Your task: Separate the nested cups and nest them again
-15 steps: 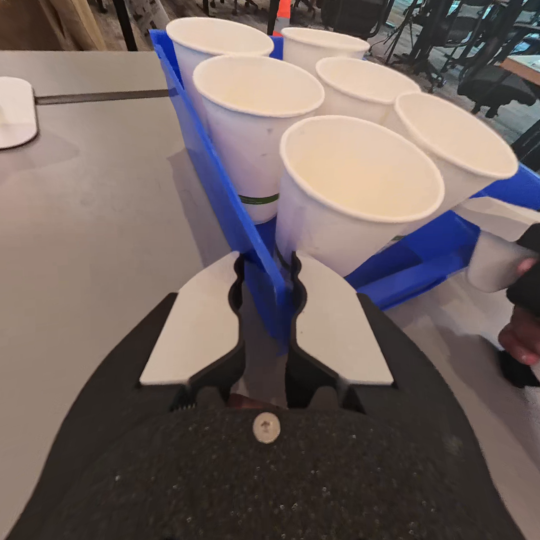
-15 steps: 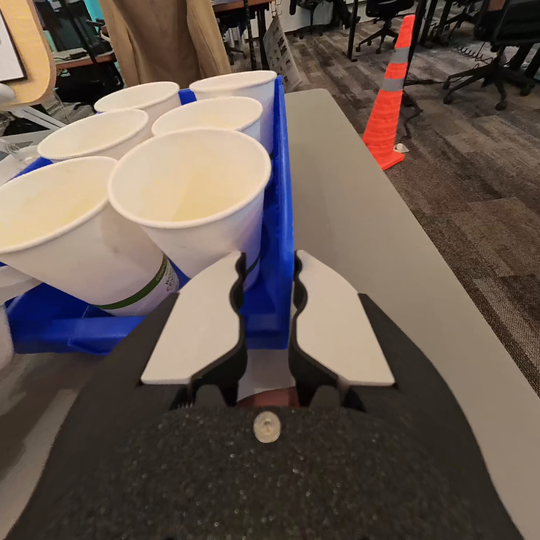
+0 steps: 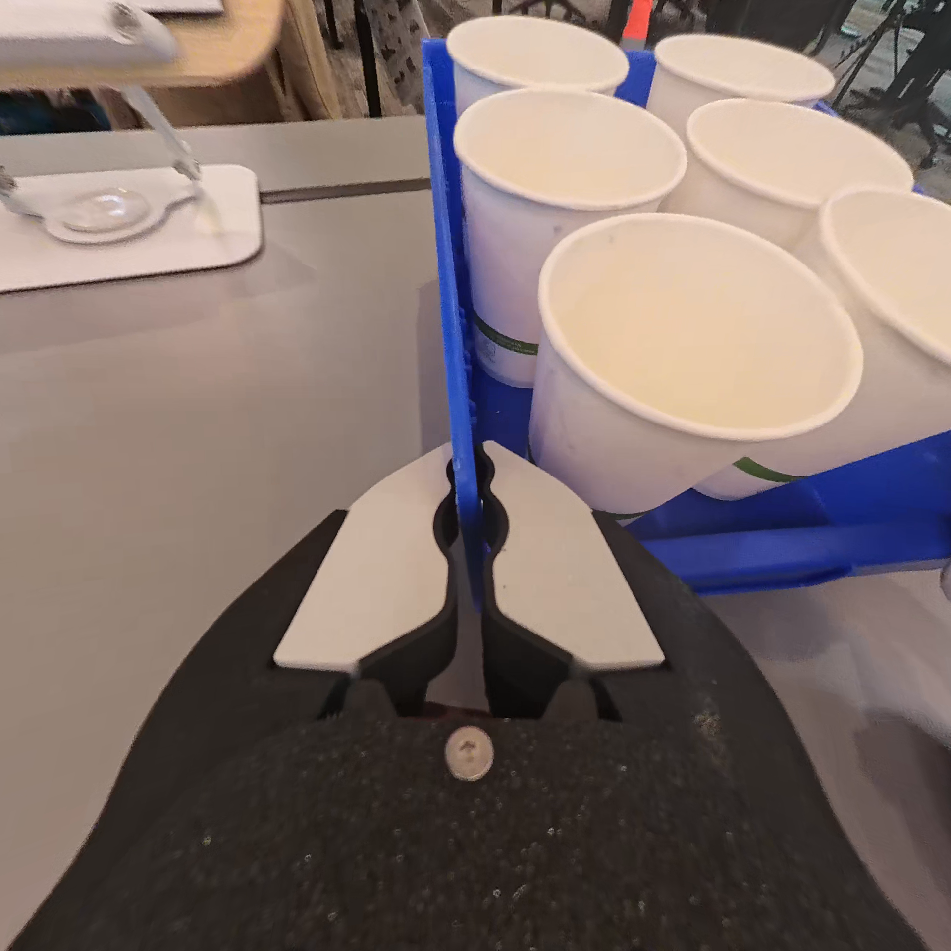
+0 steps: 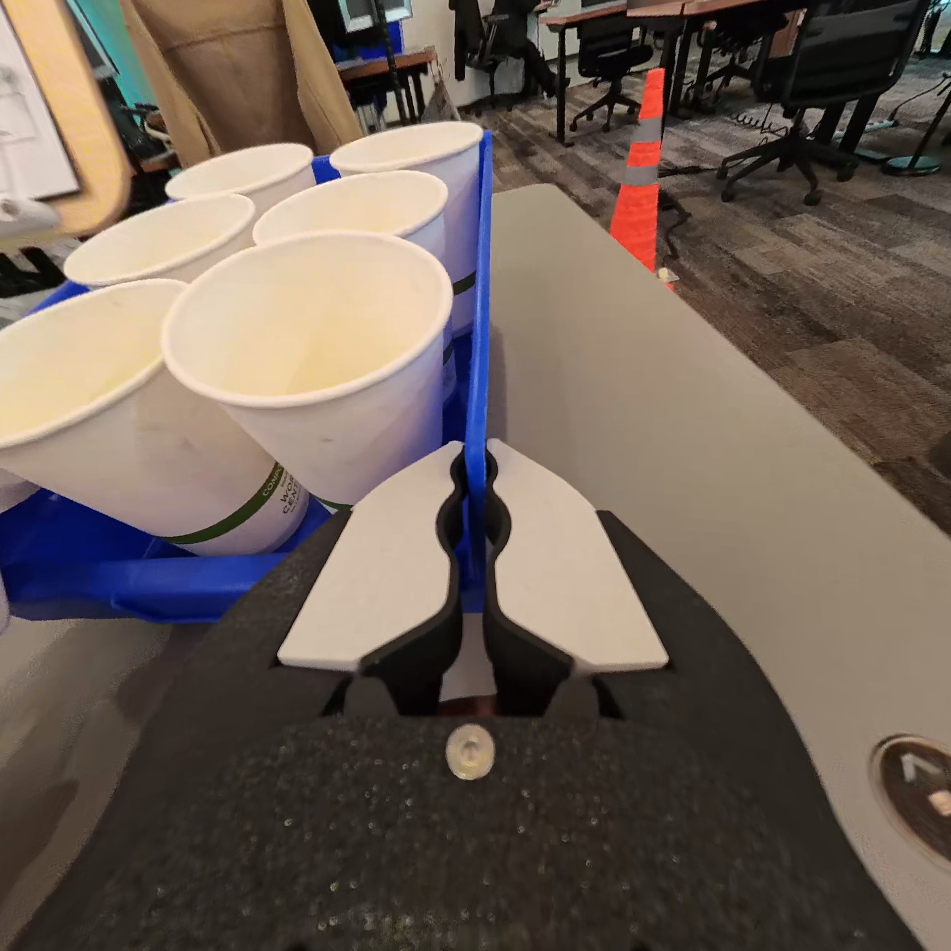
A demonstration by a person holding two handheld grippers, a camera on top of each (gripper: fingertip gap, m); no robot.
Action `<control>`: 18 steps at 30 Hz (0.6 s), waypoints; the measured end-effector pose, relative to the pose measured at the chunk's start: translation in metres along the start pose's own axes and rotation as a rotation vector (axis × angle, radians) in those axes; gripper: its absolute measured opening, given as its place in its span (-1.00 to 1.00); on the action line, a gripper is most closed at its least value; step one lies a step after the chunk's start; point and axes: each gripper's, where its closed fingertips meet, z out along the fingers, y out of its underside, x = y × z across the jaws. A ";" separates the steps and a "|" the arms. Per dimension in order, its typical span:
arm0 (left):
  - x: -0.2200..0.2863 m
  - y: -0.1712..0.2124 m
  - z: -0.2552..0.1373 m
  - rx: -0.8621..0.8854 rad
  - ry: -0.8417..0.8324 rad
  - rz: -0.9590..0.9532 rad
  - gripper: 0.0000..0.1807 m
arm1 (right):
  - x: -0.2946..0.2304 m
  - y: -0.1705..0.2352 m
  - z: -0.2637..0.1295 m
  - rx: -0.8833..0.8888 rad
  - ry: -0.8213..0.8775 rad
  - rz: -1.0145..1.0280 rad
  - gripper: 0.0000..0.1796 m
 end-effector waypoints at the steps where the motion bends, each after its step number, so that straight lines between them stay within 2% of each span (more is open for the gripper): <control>1: -0.009 -0.002 -0.006 0.011 -0.006 0.006 -0.97 | -0.011 0.001 -0.003 0.007 -0.006 0.011 -0.96; 6: -0.083 -0.005 -0.046 0.014 -0.045 -0.021 -0.97 | -0.095 0.003 -0.018 -0.002 -0.083 -0.024 -0.96; 14: -0.239 0.025 -0.112 -0.012 -0.219 -0.100 -0.97 | -0.260 0.037 -0.020 -0.075 -0.258 -0.108 -0.96; 18: -0.282 0.040 -0.124 -0.039 -0.247 -0.127 -0.97 | -0.299 0.051 -0.020 -0.102 -0.267 -0.131 -0.96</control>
